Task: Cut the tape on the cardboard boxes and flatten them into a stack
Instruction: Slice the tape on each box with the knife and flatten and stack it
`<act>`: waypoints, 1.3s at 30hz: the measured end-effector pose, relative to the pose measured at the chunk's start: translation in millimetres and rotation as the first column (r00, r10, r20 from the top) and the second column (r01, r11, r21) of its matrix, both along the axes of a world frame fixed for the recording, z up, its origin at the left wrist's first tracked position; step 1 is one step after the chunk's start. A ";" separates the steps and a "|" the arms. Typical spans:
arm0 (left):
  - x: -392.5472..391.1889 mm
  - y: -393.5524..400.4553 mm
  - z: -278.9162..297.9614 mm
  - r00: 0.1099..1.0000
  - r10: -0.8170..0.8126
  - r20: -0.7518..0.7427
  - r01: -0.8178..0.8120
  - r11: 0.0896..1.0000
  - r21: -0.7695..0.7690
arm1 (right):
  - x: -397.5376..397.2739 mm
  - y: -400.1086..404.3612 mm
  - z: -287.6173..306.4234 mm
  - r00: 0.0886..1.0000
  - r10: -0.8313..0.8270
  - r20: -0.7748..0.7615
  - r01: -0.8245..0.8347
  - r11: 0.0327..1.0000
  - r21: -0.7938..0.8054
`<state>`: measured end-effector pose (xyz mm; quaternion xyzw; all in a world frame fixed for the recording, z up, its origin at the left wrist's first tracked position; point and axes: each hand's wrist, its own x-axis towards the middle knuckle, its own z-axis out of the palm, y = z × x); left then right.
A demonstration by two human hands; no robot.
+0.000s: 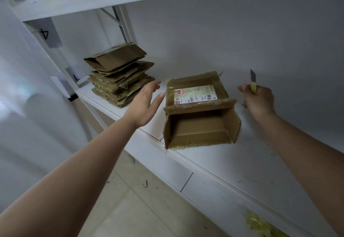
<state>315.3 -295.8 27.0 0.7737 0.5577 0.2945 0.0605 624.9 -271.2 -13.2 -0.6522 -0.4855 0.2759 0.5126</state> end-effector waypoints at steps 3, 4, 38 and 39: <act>10.4 9.0 5.9 0.999 -0.030 0.027 0.030 1.000 0.007 | -3.4 7.2 -0.3 0.995 0.073 0.069 -0.069 0.996 -0.057; 11.5 12.1 7.3 0.999 -0.036 0.033 0.036 0.999 0.000 | -7.7 9.0 1.9 0.993 0.099 0.063 -0.094 0.993 -0.066; -1.6 15.9 -109.8 0.849 0.167 -0.502 -0.368 0.869 -0.332 | -124.3 21.7 -76.4 0.304 0.538 0.786 -0.342 0.832 -0.437; -3.2 15.4 -114.3 0.851 0.194 -0.488 -0.371 0.880 -0.298 | -125.5 22.9 -78.5 0.306 0.530 0.791 -0.330 0.838 -0.434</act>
